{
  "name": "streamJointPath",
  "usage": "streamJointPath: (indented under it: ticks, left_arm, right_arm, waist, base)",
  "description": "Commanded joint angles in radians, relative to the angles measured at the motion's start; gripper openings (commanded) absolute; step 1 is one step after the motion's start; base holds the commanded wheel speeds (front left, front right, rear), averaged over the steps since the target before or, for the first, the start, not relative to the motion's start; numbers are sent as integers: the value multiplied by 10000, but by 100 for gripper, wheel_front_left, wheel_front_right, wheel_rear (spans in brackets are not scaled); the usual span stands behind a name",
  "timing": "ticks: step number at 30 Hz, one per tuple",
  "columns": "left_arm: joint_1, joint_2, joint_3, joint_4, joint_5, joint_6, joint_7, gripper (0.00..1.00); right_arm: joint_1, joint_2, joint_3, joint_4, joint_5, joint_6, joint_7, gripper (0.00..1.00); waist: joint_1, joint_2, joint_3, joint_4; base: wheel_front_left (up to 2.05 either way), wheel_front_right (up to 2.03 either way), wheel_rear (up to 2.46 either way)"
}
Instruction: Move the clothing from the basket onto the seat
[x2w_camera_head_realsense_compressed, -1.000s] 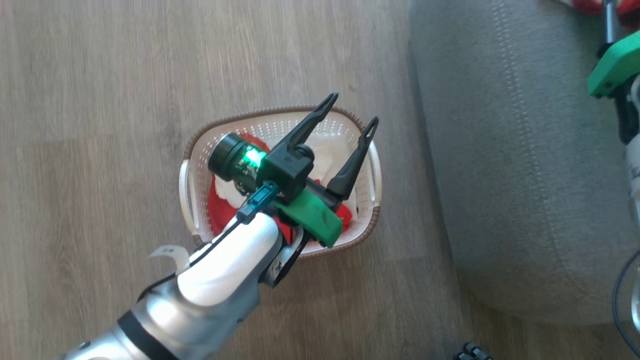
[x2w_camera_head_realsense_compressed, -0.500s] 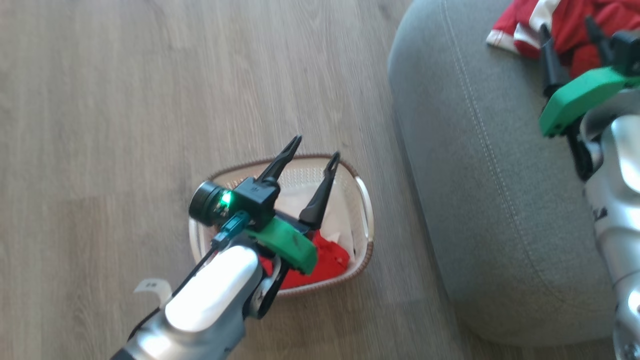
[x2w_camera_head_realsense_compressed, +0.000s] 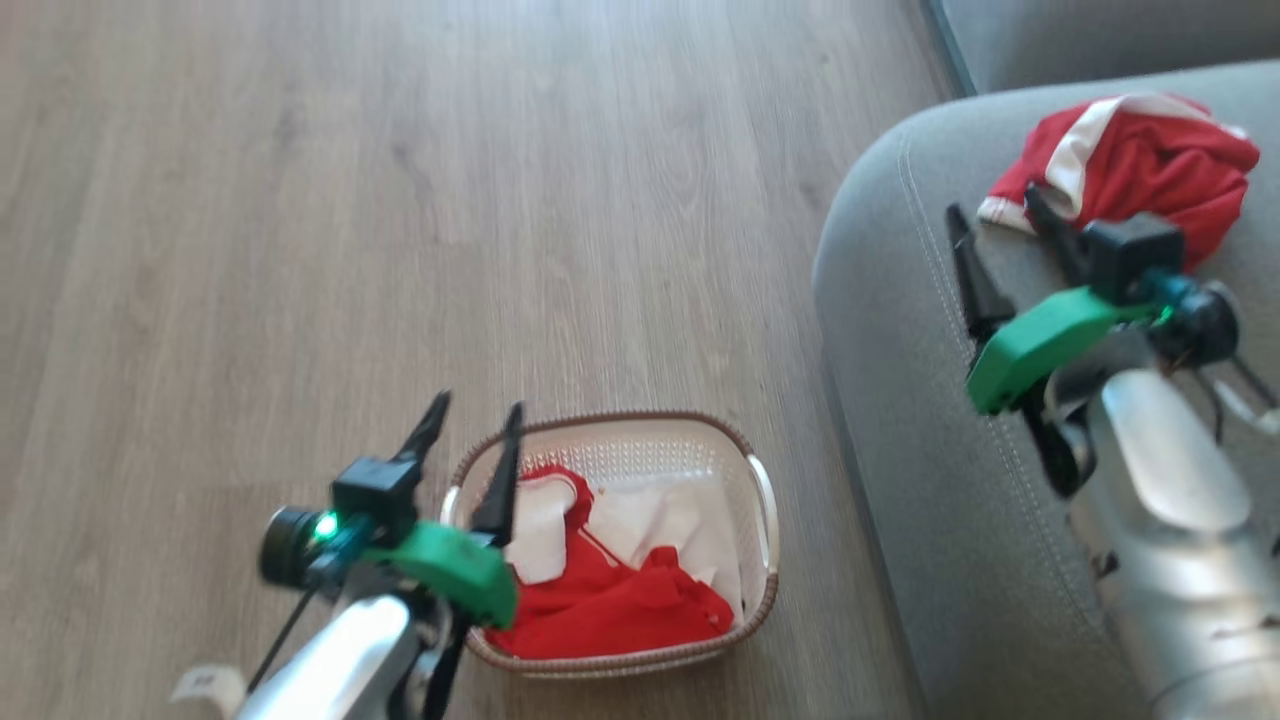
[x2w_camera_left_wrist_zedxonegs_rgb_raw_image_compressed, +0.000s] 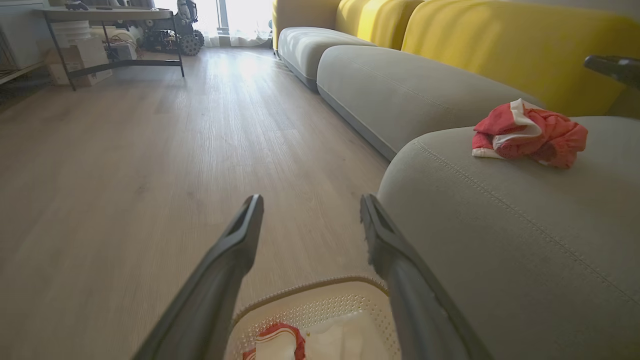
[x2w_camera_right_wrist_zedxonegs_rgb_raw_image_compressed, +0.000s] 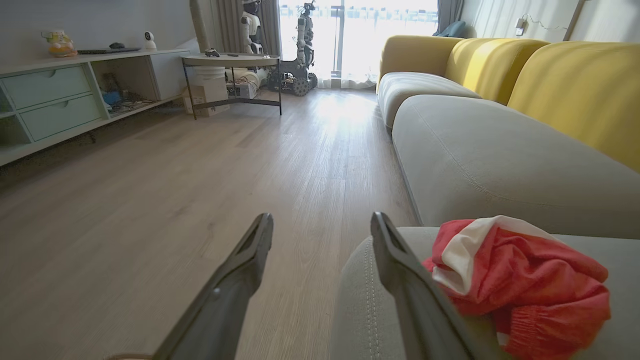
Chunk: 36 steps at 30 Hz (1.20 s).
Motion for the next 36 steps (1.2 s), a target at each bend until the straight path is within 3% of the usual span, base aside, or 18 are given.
streamJointPath:
  ticks: [1,11,17,36]
  left_arm:
    - [106,509,644,-368,-145,173,-110,100]
    - [2071,1282,2084,-1485,-333,858,-125,100]
    - [3193,1428,2892,-2239,-169,1082,-126,100]
    - [4621,918,4163,-2754,587,630,-127,100]
  right_arm:
    - [264,261,32,-646,-239,-4,-95,100]
    - [2277,1127,-695,-2187,-876,-4,-95,100]
    - [3419,1311,-1176,-3085,-1005,-4,-77,100]
    - [5246,1325,-461,-4688,120,-4,356,100]
  waist:
    - [0,0,-381,174]
    - [0,0,-783,311]
    - [0,0,-894,437]
    - [0,0,-1075,418]
  base:
    - [0,0,0]
    - [0,0,0]
    - [0,0,0]
    - [0,0,0]
